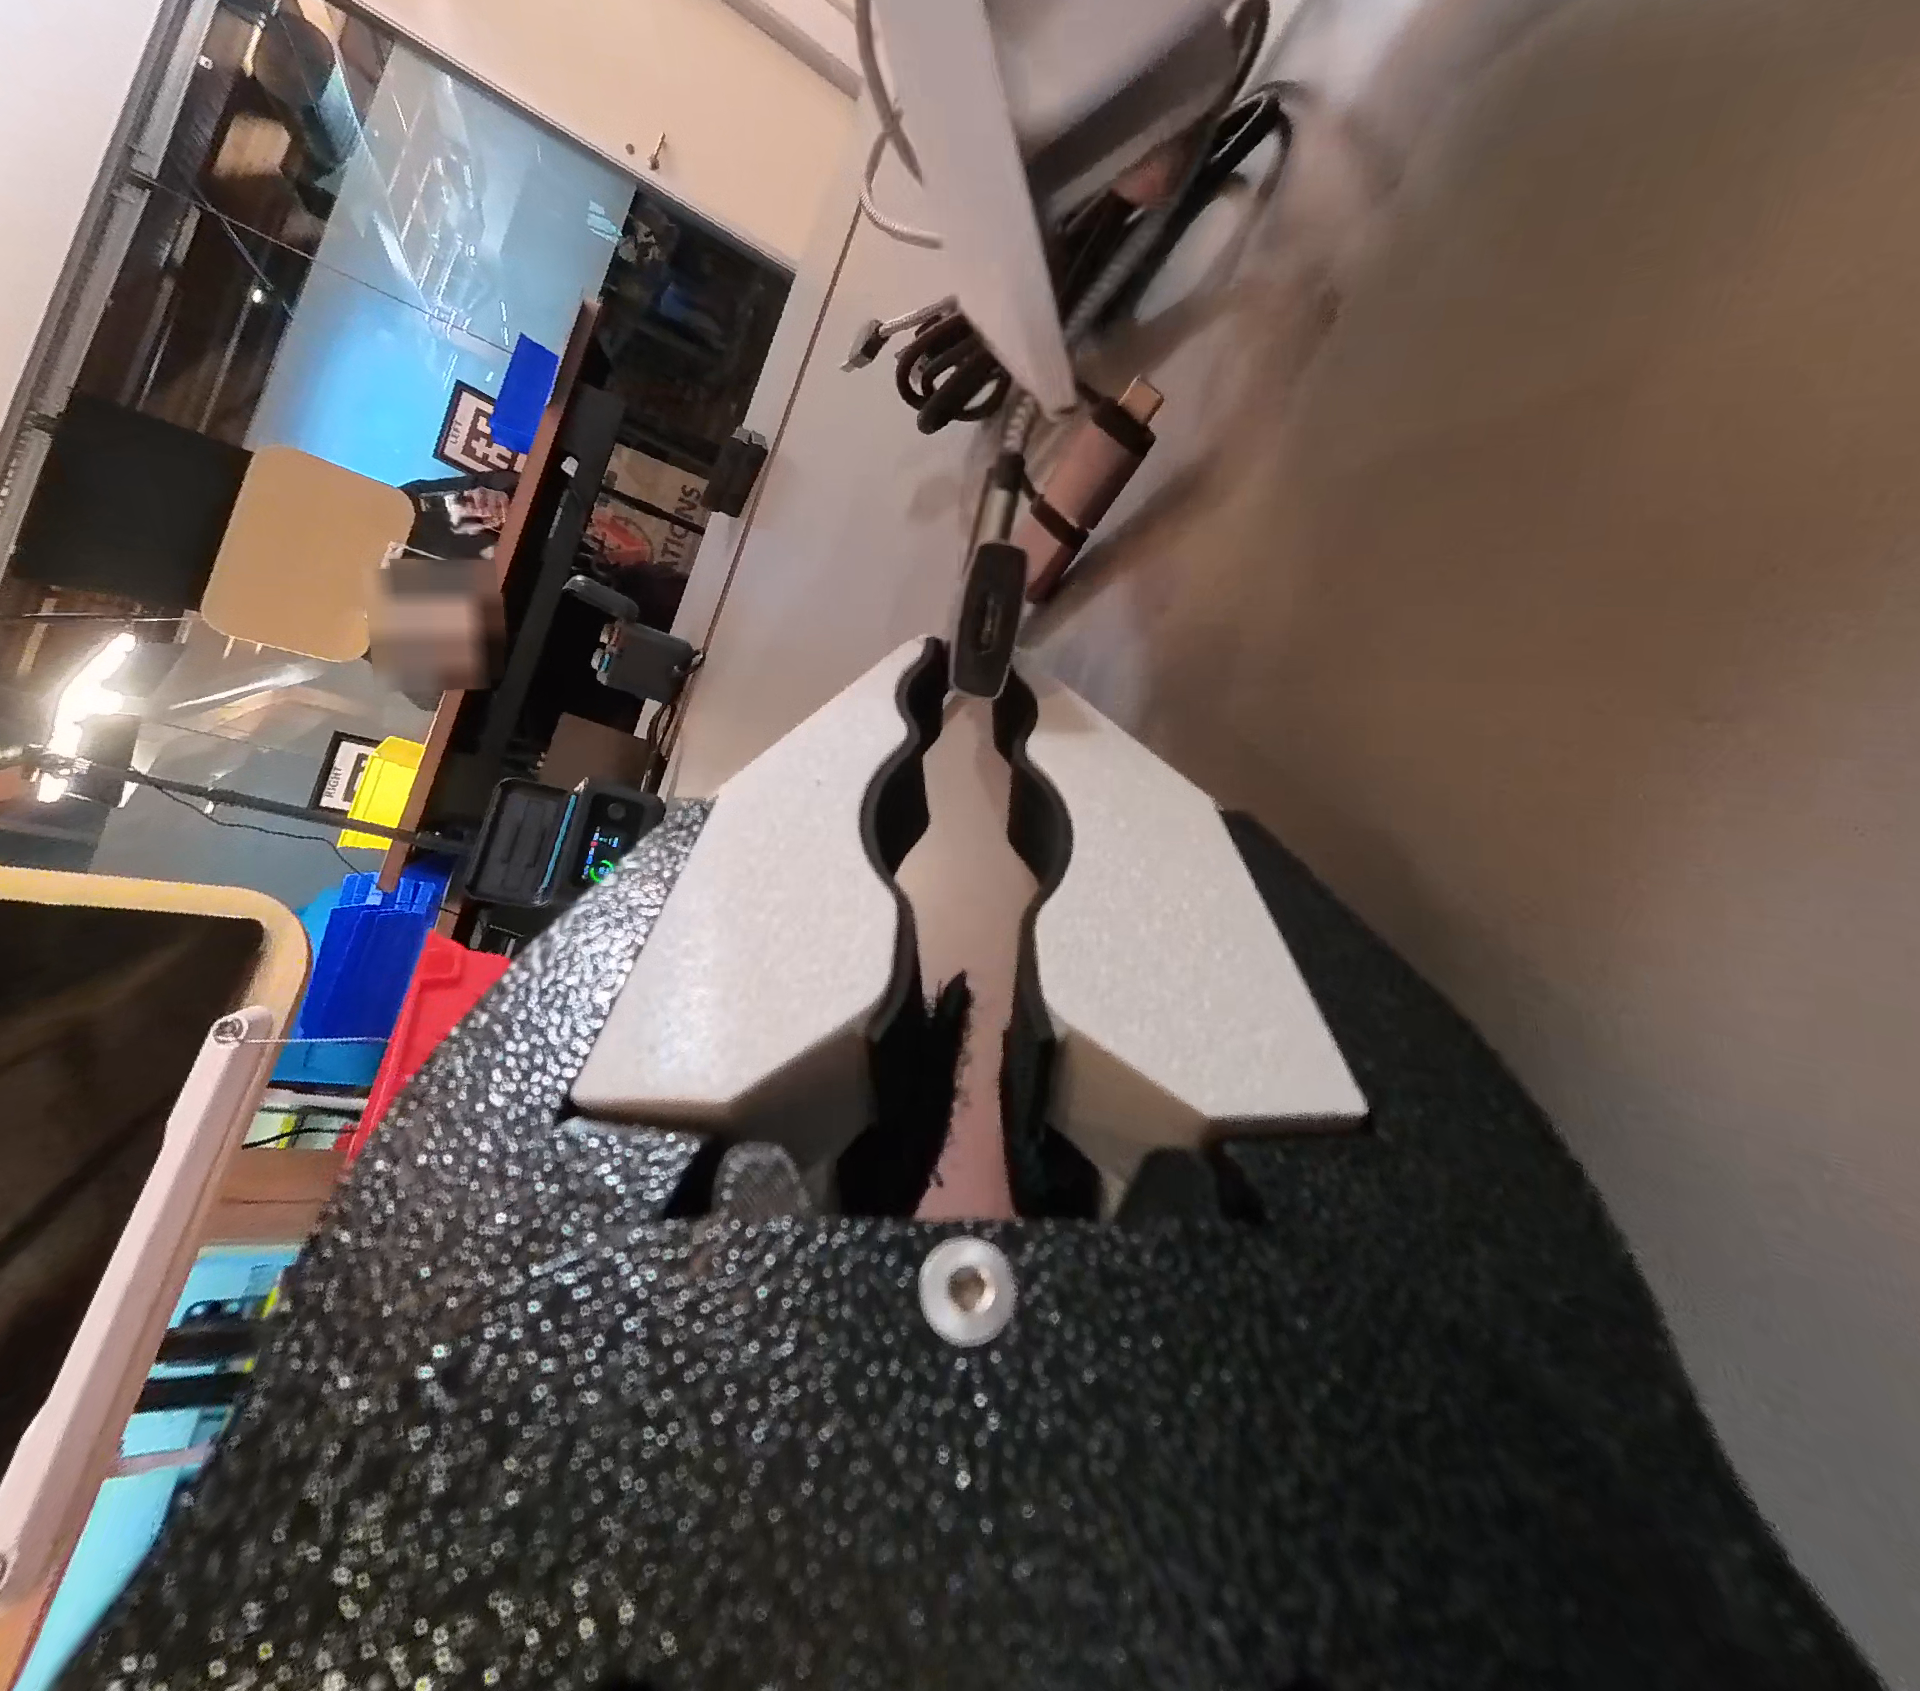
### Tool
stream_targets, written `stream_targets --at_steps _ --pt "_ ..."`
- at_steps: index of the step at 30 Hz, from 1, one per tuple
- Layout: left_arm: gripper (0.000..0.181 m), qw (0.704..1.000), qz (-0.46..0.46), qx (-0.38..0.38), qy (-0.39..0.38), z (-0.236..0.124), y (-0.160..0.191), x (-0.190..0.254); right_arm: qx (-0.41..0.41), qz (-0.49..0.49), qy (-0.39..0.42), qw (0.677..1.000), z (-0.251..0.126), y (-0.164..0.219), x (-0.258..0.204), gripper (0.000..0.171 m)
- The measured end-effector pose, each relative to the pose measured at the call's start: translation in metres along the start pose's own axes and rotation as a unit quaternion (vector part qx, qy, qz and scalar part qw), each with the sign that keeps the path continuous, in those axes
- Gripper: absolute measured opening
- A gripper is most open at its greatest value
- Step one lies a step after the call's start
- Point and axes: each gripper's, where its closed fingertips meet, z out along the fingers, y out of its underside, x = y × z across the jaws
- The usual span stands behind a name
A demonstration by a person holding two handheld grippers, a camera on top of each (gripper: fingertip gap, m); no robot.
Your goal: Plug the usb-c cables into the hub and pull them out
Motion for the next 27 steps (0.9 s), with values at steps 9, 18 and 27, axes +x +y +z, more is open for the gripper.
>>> stream_targets --at_steps 9,18,27 --pt "0.008 1.0 0.002 0.002 -0.003 0.002 0.0 -0.001 0.003 -0.033 0.023 0.999 0.009 0.006 0.0 0.001" --pt "0.007 1.0 -0.015 0.003 -0.004 0.002 0.001 -0.004 0.016 -0.369 0.274 0.888 0.002 -0.016 0.003 0.026" --pt "0.008 1.0 -0.025 -0.001 -0.002 0.002 0.003 -0.005 -0.068 -0.605 0.429 0.668 0.008 -0.023 0.011 0.003"
